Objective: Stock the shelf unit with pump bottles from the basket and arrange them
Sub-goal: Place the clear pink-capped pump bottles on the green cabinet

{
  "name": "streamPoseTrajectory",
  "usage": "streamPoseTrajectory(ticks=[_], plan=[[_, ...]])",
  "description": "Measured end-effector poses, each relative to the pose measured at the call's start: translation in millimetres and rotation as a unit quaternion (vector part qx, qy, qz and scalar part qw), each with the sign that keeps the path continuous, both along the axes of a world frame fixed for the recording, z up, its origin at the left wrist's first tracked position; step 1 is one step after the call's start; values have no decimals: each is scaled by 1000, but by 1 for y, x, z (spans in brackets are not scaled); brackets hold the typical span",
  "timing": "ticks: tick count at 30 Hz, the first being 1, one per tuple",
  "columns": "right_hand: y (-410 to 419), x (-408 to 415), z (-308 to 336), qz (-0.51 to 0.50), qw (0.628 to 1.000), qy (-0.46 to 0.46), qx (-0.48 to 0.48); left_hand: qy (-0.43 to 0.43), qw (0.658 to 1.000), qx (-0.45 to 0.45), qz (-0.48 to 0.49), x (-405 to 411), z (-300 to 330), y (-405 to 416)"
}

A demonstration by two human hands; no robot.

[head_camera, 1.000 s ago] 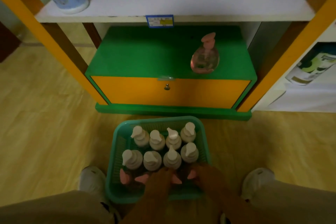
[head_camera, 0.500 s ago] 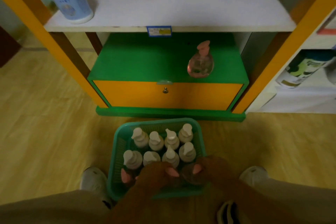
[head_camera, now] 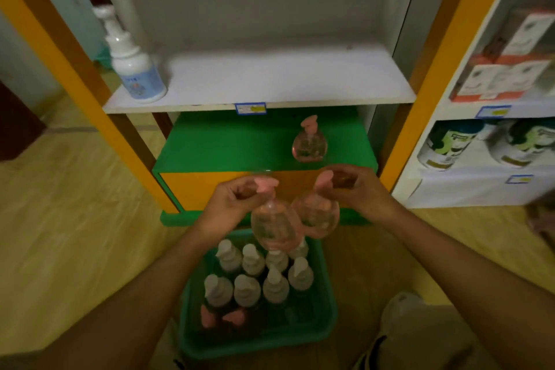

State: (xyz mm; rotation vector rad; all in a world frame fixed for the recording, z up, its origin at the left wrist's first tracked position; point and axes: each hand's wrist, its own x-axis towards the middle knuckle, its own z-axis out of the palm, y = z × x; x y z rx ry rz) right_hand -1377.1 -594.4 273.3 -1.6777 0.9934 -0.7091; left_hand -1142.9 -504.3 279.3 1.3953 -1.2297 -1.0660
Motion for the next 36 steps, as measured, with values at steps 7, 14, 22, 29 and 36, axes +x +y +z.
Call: streamPoseTrajectory(ticks=[7, 14, 22, 29, 36], plan=[[-16, 16, 27, -67, 994, -74, -48, 49, 997, -25, 45, -5, 18, -30], [-63, 0, 8, -111, 989, -3, -95, 15, 998, -46, 29, -12, 7, -41], [-148, -14, -17, -186, 949, 179, -183, -3, 998, -55, 2, -16, -9, -64], [-178, -13, -26, -175, 946, 201, -187, -18, 999, -48, 4, -7, -22, -70], [-178, -13, -29, -168, 946, 209, -182, -14, 999, -48, 10, -5, -24, -73]])
